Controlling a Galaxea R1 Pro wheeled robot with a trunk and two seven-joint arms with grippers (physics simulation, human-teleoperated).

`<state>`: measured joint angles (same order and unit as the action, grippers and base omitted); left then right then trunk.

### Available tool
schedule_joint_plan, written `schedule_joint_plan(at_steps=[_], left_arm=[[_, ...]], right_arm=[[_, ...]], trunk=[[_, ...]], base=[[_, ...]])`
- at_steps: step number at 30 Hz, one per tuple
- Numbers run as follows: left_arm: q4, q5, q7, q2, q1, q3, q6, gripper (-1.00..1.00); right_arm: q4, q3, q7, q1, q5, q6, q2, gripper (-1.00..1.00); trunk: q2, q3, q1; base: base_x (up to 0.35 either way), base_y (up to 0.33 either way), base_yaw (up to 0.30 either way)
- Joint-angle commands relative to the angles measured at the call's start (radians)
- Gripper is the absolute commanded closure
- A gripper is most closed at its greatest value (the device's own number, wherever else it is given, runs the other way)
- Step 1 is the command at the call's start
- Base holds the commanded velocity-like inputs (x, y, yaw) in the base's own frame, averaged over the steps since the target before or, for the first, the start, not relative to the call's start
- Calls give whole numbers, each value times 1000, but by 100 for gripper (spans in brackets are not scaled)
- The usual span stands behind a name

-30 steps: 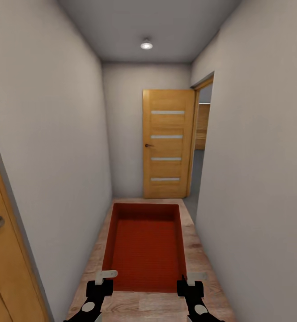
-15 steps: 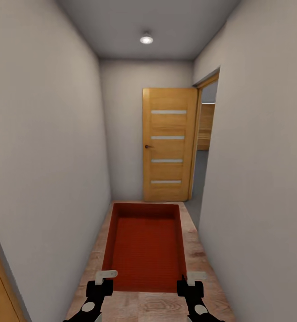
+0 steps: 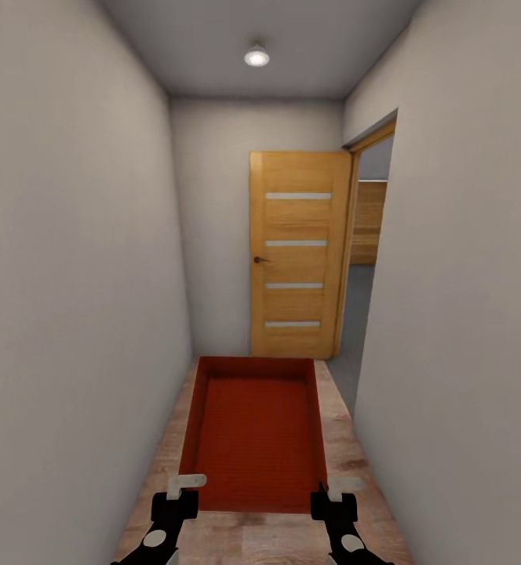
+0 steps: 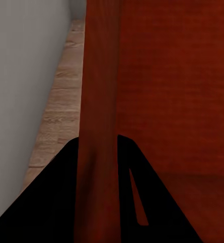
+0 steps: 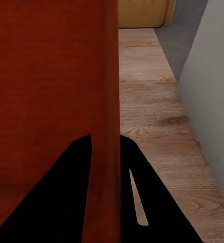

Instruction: Move the two storage containers from the living room to the garage. In the garage, place one container on the floor and stack the other container on top of it (either order is fine).

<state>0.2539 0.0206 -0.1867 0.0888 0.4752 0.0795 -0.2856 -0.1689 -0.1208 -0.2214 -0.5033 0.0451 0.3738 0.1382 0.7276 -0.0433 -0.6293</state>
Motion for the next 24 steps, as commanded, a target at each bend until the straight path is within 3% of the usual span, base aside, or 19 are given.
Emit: schedule_joint_plan(at_steps=[1, 24], left_arm=[[-2, 4, -10, -1, 0, -3, -1, 100], [-2, 4, -10, -1, 0, -3, -1, 100]], right_arm=[[-49, 24, 14, -1, -17, 30, 0, 100], [-49, 24, 14, -1, -17, 30, 0, 100]], trunk=[[1, -2, -1], [1, -2, -1]], base=[[322, 0, 0], [322, 0, 0]])
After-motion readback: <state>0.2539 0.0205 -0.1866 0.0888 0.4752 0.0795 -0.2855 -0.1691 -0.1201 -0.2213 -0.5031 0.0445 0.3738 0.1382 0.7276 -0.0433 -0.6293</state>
